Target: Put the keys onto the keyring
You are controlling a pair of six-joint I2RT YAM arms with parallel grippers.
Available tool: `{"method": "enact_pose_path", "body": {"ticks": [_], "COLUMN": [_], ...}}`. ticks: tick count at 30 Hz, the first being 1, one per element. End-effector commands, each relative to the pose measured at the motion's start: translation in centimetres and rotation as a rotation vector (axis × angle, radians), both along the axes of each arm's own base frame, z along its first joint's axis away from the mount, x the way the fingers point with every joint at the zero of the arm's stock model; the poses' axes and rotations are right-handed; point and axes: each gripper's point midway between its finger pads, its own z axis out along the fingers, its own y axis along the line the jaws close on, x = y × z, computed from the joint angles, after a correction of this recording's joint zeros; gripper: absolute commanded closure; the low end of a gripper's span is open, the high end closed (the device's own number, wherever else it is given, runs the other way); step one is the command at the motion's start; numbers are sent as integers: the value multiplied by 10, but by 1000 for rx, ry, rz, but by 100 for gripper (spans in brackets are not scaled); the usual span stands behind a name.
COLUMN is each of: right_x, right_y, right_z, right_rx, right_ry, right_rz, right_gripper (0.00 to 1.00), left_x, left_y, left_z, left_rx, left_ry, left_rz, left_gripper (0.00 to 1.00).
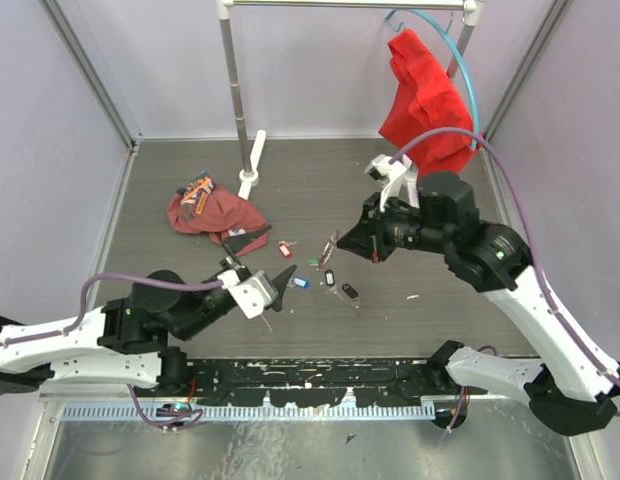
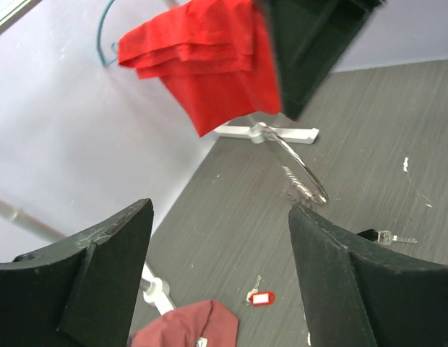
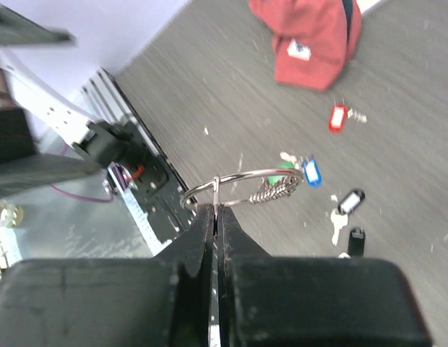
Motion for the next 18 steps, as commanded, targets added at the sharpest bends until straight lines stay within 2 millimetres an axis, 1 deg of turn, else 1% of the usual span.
{"method": "enact_pose_path", "body": {"ticks": [1,3,6,9,11,15,16,18], "right_x": [10,7,3,4,8,19,23,35], "right_y": [-3,-2,1,10,21,52,60,80], "right_z": [-64,-92,-111,-134,-152,-202,-211,-220], "right_rx": [-201,-280,-331,-371,-390,-415,-414,-376], "right_ry": [160,236,292,361,411,510,524,505], "right_rz": [-32,-26,-15,14,44,129,147,168], "right_gripper": [99,99,99,99,99,99,97,80], "left_x": [19,24,34,47,57,70,72,75], "left_y": [35,45,54,55,54,56,57,59], "left_z": [14,12,6,-8,-18,-34,-36,-39], "left_rx": [-191,-204,-227,-210,-192,-168,-167,-172], "left_ry": [89,96,133,190,239,301,308,324], "left_rz": [177,223,280,333,359,391,397,405], "left_gripper": [16,15,14,13,13,13,13,13]}}
